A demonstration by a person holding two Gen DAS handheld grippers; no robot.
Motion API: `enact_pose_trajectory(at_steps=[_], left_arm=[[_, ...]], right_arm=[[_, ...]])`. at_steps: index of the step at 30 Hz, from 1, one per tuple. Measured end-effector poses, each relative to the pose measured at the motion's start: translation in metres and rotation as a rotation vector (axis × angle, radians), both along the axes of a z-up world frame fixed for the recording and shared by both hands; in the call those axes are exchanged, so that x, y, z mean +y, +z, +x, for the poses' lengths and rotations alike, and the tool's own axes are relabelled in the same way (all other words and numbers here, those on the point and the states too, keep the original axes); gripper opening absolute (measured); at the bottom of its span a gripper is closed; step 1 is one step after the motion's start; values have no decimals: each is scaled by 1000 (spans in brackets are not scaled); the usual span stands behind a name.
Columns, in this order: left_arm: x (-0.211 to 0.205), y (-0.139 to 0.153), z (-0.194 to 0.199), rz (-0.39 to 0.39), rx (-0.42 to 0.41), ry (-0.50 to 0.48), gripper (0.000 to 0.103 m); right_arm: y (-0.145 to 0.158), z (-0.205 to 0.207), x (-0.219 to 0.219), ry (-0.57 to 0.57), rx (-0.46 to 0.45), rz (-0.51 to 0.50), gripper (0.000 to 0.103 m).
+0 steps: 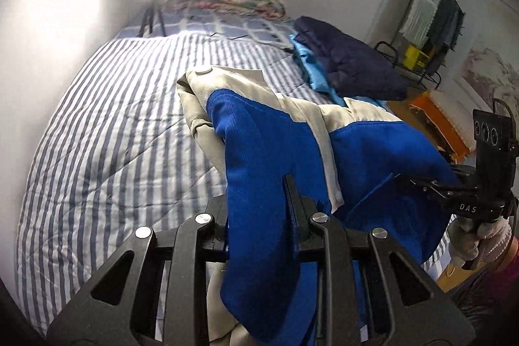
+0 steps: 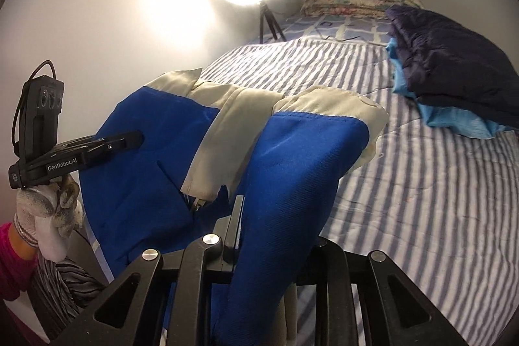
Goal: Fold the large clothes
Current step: 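Carry the lifted jacket bundle with both grippers toward the navy garment stack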
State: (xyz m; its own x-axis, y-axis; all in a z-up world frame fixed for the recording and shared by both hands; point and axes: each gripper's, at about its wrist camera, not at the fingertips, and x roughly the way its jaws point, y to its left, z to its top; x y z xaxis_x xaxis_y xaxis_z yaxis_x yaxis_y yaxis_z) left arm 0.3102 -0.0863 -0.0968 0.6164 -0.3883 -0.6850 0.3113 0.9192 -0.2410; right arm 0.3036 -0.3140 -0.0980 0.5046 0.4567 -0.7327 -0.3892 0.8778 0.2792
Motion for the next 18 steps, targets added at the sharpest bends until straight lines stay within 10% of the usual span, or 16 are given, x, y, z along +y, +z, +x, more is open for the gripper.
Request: enact_pose_trajectory(at_steps=[18], left_arm=[[-81,25,23,-30,-41,-126,24]], right_arm=[[44,-15,-75,-110,-82,-60,19]])
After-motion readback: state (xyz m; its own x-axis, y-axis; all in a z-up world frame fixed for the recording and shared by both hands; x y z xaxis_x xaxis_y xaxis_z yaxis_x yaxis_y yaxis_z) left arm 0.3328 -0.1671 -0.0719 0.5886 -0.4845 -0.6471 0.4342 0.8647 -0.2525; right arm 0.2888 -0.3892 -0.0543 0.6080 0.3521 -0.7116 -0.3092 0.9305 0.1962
